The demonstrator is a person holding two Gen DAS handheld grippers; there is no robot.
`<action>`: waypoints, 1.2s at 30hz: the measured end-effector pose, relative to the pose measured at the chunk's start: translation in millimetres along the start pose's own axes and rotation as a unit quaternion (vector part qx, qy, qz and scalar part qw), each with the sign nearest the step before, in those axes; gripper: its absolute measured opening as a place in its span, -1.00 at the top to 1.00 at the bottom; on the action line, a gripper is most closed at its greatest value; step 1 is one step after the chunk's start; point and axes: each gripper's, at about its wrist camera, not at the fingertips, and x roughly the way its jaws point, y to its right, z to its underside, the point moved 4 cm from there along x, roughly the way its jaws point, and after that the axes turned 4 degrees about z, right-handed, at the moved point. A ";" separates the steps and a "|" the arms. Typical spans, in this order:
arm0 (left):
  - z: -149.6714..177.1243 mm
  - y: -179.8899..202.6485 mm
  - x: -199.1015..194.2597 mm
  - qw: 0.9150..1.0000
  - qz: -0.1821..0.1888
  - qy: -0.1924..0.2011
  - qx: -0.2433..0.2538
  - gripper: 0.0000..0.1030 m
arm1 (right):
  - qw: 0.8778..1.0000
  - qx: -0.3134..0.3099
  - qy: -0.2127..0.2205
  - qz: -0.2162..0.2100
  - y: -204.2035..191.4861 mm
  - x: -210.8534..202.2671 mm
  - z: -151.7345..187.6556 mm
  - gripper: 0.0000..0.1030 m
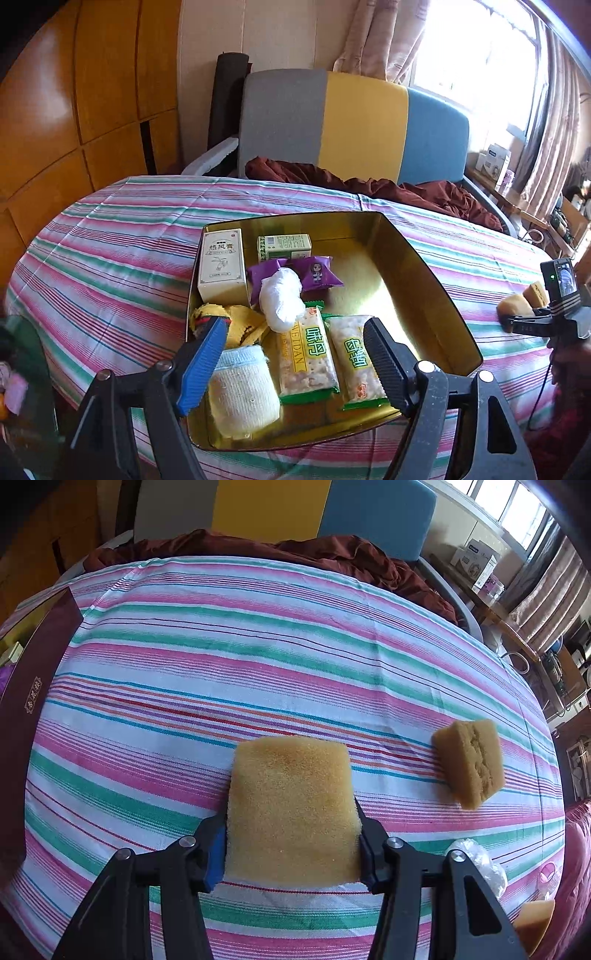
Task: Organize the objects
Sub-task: 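Lower the purple candy into the gold tray and open the left gripper, then carry the yellow sponge cake with the right gripper into the tray and release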
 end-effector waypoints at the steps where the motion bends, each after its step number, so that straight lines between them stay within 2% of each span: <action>1: 1.2 -1.9 -1.0 1.000 0.000 0.001 -0.003 -0.53 | 1.000 0.004 -0.001 0.001 -0.3 -0.4 0.3 -0.06; 6: 10.2 -11.9 -3.7 1.000 -0.001 -0.005 -0.019 -0.54 | 1.000 0.029 -0.012 0.004 -1.7 -4.4 2.8 -0.05; 9: 12.4 -18.7 -7.8 1.000 -0.004 -0.001 -0.021 -0.54 | 0.998 0.045 -0.019 -0.029 -9.5 -14.0 2.5 -0.05; 13: 15.8 -28.3 -11.4 1.000 -0.007 0.004 -0.029 -0.54 | 0.997 0.049 0.010 -0.063 -27.0 -47.3 -11.2 -0.05; 19: 18.6 -48.2 -18.2 0.998 -0.005 0.012 -0.058 -0.54 | 0.986 0.002 0.090 -0.138 -92.6 -122.1 -45.2 -0.05; 23: 19.7 -61.3 -23.6 0.997 -0.011 0.018 -0.070 -0.54 | 0.975 -0.048 0.110 -0.186 -150.9 -149.1 -50.6 -0.05; 26: 22.9 -69.3 -24.0 0.997 -0.014 0.015 -0.078 -0.54 | 0.970 -0.075 0.104 -0.208 -191.0 -149.9 -53.5 -0.05; 30: 27.4 -77.5 -21.5 0.996 -0.016 0.009 -0.088 -0.54 | 0.969 -0.089 0.077 -0.217 -229.8 -131.3 -62.0 -0.05; 36: 29.9 -84.2 -17.8 0.995 -0.012 0.005 -0.098 -0.55 | 0.975 -0.089 0.042 -0.200 -262.6 -95.7 -73.8 -0.05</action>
